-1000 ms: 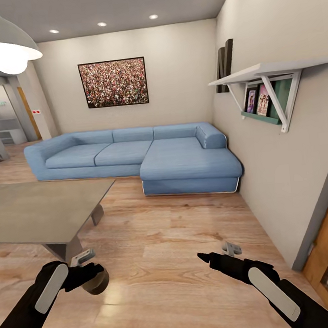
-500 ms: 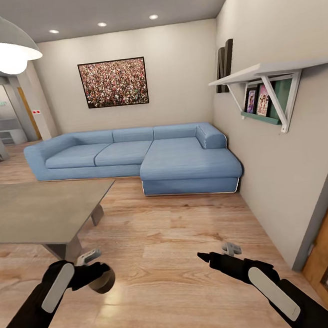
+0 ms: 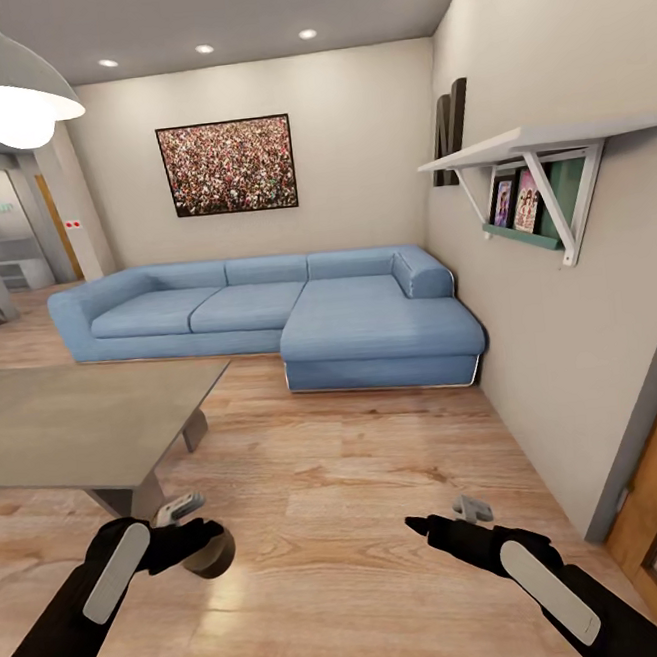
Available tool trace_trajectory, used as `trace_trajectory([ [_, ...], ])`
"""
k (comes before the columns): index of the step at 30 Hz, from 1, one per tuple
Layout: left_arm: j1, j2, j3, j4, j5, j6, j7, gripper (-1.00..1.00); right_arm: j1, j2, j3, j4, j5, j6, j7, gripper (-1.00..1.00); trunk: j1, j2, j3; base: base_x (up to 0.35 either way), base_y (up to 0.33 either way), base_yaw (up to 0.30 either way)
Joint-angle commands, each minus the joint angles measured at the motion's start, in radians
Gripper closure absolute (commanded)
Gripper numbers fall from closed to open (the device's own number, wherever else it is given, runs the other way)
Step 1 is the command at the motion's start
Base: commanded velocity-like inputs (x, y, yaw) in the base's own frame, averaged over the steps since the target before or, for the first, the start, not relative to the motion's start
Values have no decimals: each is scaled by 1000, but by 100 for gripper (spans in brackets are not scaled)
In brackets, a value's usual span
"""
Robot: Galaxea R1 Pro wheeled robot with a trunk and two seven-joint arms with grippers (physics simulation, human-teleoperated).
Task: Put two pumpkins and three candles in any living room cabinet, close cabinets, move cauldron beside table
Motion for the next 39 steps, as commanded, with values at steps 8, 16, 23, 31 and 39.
trace_trajectory([
  [8, -1, 0, -5, -3, 10, 1, 11, 100, -1, -1, 5, -4, -8, 1, -11, -100, 0, -1, -1, 0, 0, 0],
  [16, -1, 0, -4, -10, 14, 1, 11, 100, -1, 0, 6, -3, -3, 31, -19, -100, 8, -15, -7, 0, 0, 0],
  [23, -1, -1, -4, -10, 16, 3, 10, 100, -1, 47, 6, -3, -3, 53, -86, -100, 34, -64, -29, 0, 0, 0],
  [31, -1, -8, -7, -12, 72, 24, 10, 100, -6, 132, 5, 33, -8, 164, -205, -100, 65, -120, -54, 0, 0, 0],
  [39, -1, -44, -6, -11, 86, 76, 13, 100, -8, 177, 1, 53, -11, 231, -279, -100, 96, -176, -79, -16, 0, 0],
])
